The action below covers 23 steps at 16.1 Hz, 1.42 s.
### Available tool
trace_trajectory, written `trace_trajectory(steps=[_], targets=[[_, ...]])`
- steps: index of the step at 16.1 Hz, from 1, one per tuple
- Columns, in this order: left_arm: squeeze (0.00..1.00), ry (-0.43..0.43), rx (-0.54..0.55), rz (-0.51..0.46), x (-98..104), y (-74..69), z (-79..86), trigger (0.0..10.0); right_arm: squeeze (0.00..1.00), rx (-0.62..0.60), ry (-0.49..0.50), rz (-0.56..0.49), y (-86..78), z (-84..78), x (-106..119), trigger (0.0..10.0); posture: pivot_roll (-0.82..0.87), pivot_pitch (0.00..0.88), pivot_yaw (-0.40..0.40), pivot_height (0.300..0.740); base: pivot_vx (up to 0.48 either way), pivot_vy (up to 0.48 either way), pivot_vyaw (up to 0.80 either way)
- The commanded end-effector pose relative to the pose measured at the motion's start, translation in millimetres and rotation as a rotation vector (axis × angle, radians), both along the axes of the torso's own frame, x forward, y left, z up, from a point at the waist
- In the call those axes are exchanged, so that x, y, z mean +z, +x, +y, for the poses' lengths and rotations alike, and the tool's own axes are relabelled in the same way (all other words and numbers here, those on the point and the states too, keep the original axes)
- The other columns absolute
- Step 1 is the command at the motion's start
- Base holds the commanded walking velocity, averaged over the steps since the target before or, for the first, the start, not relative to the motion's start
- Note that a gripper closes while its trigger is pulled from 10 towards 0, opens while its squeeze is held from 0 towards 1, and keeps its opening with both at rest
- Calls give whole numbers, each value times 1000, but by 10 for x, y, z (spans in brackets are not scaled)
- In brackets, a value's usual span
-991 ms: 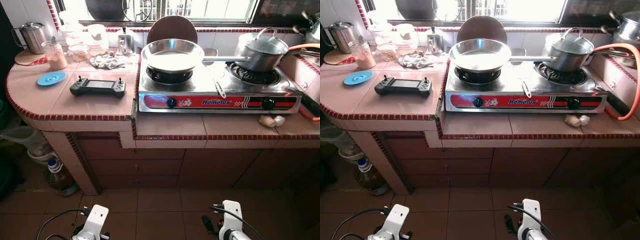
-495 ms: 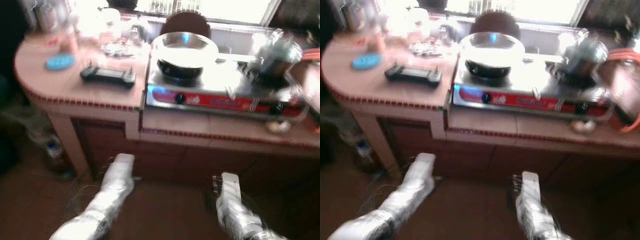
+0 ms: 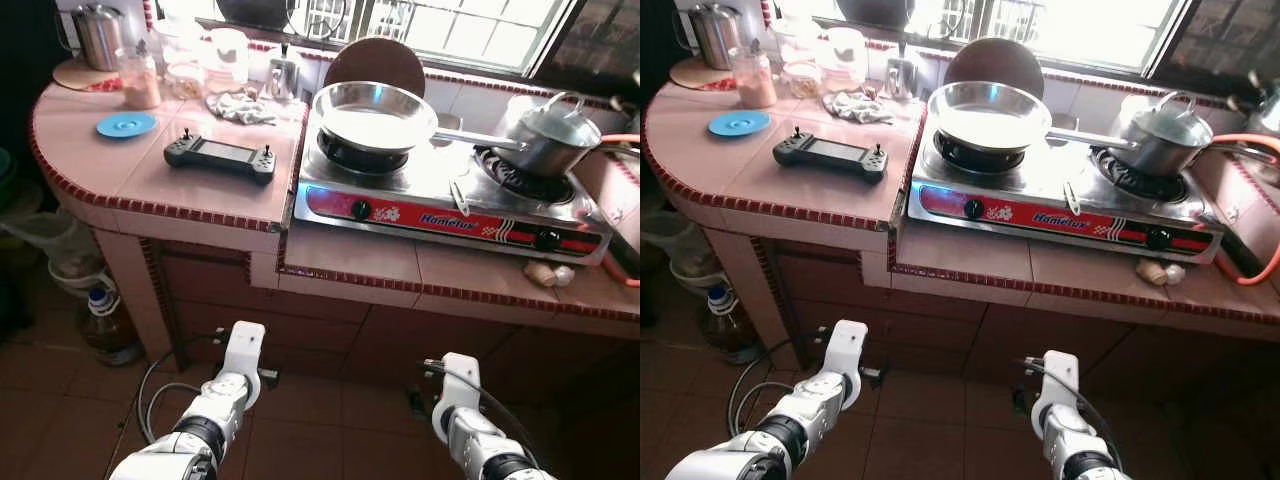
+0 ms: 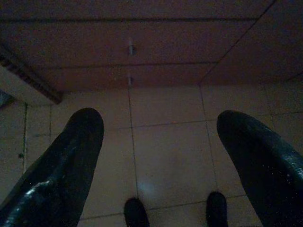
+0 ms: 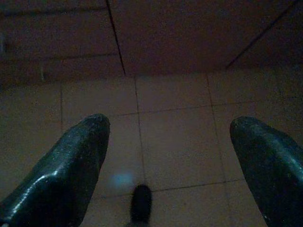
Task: Kitchen organization
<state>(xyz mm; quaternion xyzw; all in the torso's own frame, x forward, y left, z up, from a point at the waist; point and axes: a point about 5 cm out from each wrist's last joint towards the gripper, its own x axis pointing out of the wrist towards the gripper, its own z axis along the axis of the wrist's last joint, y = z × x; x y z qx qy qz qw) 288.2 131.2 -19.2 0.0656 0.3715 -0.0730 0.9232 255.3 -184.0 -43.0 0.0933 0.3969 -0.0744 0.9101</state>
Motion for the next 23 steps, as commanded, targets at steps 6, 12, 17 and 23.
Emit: trace_trajectory(steps=[6, 12, 17, 23], targets=[[0, 184, -124, 39, -138, -185, 383, 10000, 0, -72, -4, 81, -417, -225, -234, 10000, 218, 0, -64, 740, 0, 0, 0], [0, 244, -118, 44, -177, -272, 589, 10000, 0, -68, 1, 170, -757, -74, -434, 10000, 252, 0, -37, 740, 0, 0, 0], [0, 261, -88, 31, -154, -294, 775, 10000, 0, -17, 10, 133, -741, -62, -421, 10000, 263, 0, -77, 740, 0, 0, 0], [0, 184, -66, -313, 265, 6, 861, 10000, 0, 101, -68, -271, -84, -264, 99, 10000, 227, 0, -78, 740, 0, 0, 0]])
